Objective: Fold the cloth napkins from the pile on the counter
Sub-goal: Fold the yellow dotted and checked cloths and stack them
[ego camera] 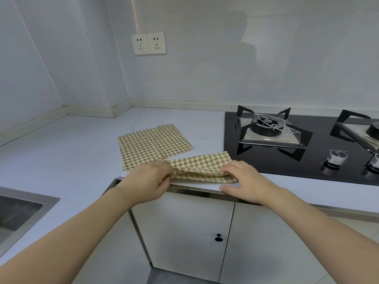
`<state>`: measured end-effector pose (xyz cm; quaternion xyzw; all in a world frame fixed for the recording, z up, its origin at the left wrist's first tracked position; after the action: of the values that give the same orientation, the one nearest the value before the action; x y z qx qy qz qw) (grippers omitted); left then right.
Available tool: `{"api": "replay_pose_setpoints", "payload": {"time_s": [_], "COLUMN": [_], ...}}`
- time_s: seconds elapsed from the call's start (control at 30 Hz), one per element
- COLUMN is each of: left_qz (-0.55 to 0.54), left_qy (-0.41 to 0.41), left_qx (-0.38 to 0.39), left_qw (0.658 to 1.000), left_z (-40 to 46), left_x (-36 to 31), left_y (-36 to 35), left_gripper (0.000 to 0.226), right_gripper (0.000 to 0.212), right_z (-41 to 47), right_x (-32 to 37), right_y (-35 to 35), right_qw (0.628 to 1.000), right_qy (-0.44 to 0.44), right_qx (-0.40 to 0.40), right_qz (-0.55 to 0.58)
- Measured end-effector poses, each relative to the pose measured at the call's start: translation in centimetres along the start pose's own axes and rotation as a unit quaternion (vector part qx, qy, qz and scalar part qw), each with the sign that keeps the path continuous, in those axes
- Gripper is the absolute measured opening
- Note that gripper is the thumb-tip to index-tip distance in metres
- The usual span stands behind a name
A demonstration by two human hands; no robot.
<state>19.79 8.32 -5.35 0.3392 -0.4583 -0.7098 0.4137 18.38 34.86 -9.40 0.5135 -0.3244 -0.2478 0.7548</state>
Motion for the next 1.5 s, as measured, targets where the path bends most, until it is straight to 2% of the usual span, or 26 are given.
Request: {"api": "replay_pose_setpoints", "payload": {"time_s": [0.07,0.2,0.27,0.4,0.6,0.8,0.97,1.03,1.17,1.27,1.37,1.5], "left_qz": [-0.095,-0.177,-0.169,-0.155,-0.212,-0.305,-0.318,-0.325,-0.358,-0.408,-0.384,-0.352], "left_qy": [0.093,0.174,0.197,0.254,0.288,0.322,0.331,0.338,0.343,0.333,0.315,0.295], "left_qx": [0.002,-0.022,-0.031,-0.051,-0.054,-0.06,-0.061,-0.053,-0.042,-0.023,-0.013,-0.012], "left_qw": [0.991,0.968,0.965,0.953,0.932,0.894,0.886,0.882,0.867,0.85,0.868,0.888], "left_z": [1.2,3.2,3.7,4.2,4.0,4.0,3.9,3.8,3.7,3.7,3.7,3.7], "left_x": [0.2,0.0,0.4,2.7,3.9,4.8,4.6,4.6,4.6,4.4,4.4,4.6], "left_y": [1.4,3.9,5.0,6.5,7.7,8.1,8.3,8.2,8.0,7.8,7.5,6.9], "left_gripper": [0.009,0.01,0.011,0.011,0.018,0.019,0.025,0.029,0.026,0.017,0.007,0.013], "right_gripper": [0.046,0.012,0.005,0.005,0.004,0.007,0.0,0.005,0.003,0.008,0.012,0.015], "right_z": [0.2,1.1,1.5,2.0,3.3,3.7,3.7,3.6,3.6,3.7,3.8,4.2], "right_x": [-0.2,-0.2,-0.2,-0.1,1.2,1.5,1.2,1.0,0.9,0.8,1.0,0.3], "right_y": [0.1,0.7,1.7,4.9,8.3,9.9,9.9,9.8,9.6,9.1,8.8,8.1], "right_qw": [0.998,0.978,0.952,0.87,0.845,0.855,0.869,0.866,0.847,0.808,0.782,0.805], "right_qy": [-0.036,-0.096,-0.122,-0.141,-0.113,-0.1,-0.101,-0.102,-0.103,-0.116,-0.135,-0.184], "right_qx": [-0.022,-0.092,-0.147,-0.268,-0.335,-0.337,-0.311,-0.314,-0.323,-0.316,-0.311,-0.324], "right_qz": [0.044,0.162,0.24,0.389,0.401,0.382,0.373,0.375,0.41,0.483,0.524,0.462]}}
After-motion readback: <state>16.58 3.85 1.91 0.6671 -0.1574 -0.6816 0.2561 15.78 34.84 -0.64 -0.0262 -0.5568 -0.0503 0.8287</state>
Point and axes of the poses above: each hand's wrist, its own z-axis towards the middle knuckle, its own y-axis out of the back of the hand, x = y × z, the point moved 5 cm from there along z, towards the middle knuckle, and after that the axes turned 15 degrees about y, right-handed, at the moved point
